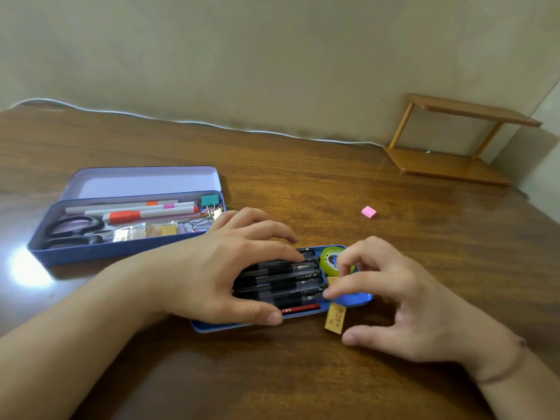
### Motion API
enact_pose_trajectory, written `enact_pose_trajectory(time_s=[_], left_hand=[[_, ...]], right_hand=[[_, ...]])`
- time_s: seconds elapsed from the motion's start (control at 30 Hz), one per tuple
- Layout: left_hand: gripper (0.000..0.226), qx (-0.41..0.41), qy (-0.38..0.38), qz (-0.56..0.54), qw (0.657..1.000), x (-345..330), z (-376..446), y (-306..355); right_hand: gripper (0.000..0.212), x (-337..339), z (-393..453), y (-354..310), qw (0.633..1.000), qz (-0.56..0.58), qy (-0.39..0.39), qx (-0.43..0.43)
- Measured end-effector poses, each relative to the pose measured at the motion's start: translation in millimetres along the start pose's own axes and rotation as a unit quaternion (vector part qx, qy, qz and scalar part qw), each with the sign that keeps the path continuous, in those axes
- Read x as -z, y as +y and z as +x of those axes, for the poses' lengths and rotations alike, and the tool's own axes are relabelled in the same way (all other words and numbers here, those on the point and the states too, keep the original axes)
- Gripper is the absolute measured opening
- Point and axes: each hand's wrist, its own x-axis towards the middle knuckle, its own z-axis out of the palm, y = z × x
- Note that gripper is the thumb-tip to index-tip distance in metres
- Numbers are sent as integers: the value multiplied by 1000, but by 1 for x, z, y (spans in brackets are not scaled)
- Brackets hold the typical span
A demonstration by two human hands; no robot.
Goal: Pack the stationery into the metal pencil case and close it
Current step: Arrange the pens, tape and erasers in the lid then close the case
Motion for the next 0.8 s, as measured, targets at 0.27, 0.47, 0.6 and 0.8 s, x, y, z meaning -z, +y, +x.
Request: enact_pose_trajectory(time_s=[0.27,0.47,0.6,0.8], left_hand=[[91,16,-28,27,999,-3,-1,2],[91,24,-43,22,999,-1,-1,3],[90,25,-43,15,999,0,-1,3],[89,24,-36,28,999,-1,-2,2]], right_hand=[[13,-3,4,6,999,-6,45,14],[16,5,-1,0,1000,16,18,0],[36,6,-2,-2,997,-14,-80,11],[42,16,-10,0,994,-19,-108,-15]])
